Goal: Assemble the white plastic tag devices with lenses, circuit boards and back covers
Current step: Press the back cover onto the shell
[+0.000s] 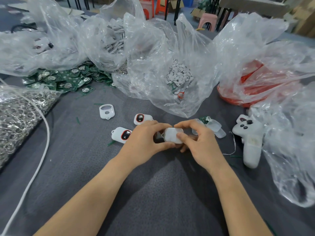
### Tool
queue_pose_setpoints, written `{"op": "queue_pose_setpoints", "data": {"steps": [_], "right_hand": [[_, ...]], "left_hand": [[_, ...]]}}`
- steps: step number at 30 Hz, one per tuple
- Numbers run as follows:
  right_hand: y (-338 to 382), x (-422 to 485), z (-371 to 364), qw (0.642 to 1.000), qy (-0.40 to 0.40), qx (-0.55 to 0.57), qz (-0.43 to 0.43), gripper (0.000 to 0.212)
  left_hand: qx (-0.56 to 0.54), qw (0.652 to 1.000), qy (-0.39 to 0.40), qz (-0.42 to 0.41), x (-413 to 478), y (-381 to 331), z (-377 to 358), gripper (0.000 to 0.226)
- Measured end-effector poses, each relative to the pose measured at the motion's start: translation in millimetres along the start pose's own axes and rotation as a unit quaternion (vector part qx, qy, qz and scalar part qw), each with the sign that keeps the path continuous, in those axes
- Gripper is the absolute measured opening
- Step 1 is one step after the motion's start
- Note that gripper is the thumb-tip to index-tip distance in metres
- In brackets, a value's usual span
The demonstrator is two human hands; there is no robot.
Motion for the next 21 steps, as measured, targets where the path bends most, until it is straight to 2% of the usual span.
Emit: {"op": "queue_pose_setpoints", "data": {"steps": [5, 9, 12, 17, 19, 21], "right_hand": [[-5, 1, 2, 0.995, 0.033, -0.097, -0.013, 0.033], [0, -1, 4, 0.998, 0.039, -0.051, 0.014, 0.032], [1, 0, 5, 0.999, 0.012, -0.045, 0.025, 0.031], [2, 0, 16, 0.994, -0.077, 0.067, 0.046, 0.031], [-3, 1, 23, 0.992, -0.118, 0.032, 0.021, 0.029], [-8, 2, 28, 0.987, -0.147, -0.061, -0.010, 0.026]], "left_hand": [[0.048, 0.999, 0.019, -0.009, 1, 3, -2, 0.044], [0.051, 0.998, 0.024, -0.008, 2, 2, -2, 0.043], [0.056, 0.998, 0.027, -0.010, 2, 2, -2, 0.043], [0.064, 0.997, 0.032, -0.010, 2, 3, -4, 0.045], [0.065, 0.997, 0.042, -0.009, 2, 5, -4, 0.047], [0.063, 0.997, 0.051, -0.004, 3, 6, -3, 0.052]]}}
Point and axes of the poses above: each hand's wrist, its own x-axis towards the middle knuckle, its own z-axis out of the back of the hand, y = z × x, the point moved 3 cm from there along x, towards the middle knuckle, and after that the axes turned 1 degree about -x, right-handed, at the moved point
